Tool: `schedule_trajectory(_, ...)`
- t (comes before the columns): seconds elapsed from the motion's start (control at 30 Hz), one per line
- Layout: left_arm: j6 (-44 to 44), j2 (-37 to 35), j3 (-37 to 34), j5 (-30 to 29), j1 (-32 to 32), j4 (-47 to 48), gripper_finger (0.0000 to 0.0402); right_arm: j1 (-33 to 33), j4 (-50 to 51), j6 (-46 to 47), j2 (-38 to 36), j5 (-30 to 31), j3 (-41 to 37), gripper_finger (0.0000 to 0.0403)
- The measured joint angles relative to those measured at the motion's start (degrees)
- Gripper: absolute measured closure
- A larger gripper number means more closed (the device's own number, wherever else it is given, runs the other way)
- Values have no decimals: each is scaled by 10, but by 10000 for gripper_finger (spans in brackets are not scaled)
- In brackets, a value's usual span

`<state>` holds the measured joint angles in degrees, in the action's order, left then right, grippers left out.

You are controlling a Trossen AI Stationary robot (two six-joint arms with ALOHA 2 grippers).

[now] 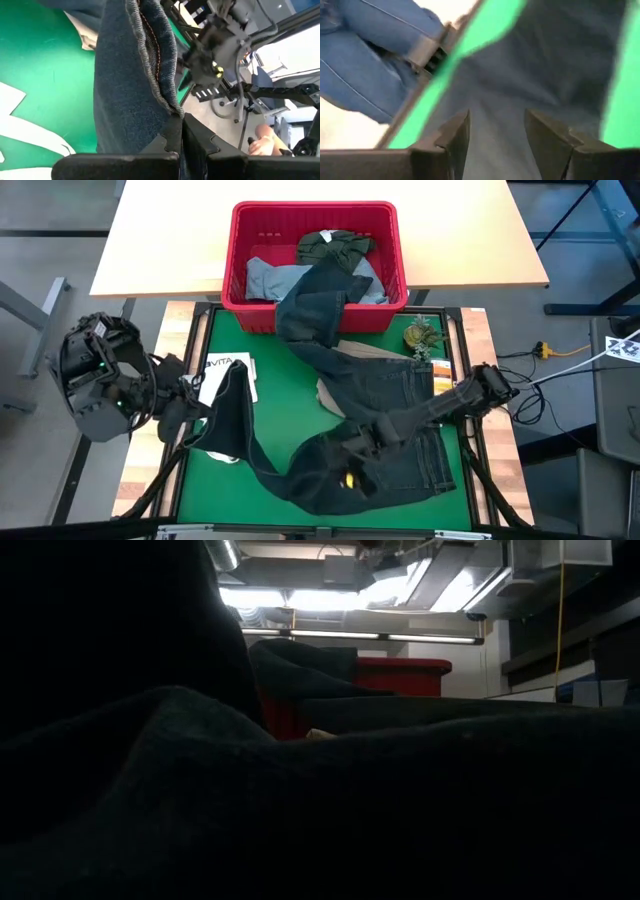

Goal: Fold Laundry from Bin
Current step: Fold the dark blue jeans

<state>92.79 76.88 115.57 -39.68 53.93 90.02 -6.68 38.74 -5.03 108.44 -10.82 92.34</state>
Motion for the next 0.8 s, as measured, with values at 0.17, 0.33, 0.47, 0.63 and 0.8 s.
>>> schedule_trajectory(0.17, -1, 1, 0, 0, 1, 0, 401, -25, -116, -14, 3, 76, -31, 217)
schedule_trajectory(0.33, -4, 1, 0, 2, 1, 0, 401, -25, -195, -30, 2, 147, -33, 217)
schedule_trajectory(0.47, -4, 1, 0, 1, 1, 0, 401, -20, -240, -43, 4, 134, -32, 217)
schedule_trajectory(0.63, -5, 1, 0, 0, 1, 0, 401, -11, -273, -82, 20, 132, -32, 217)
schedule_trajectory(0.8, -5, 1, 0, 0, 1, 0, 401, 8, -315, -88, 39, 127, -32, 217)
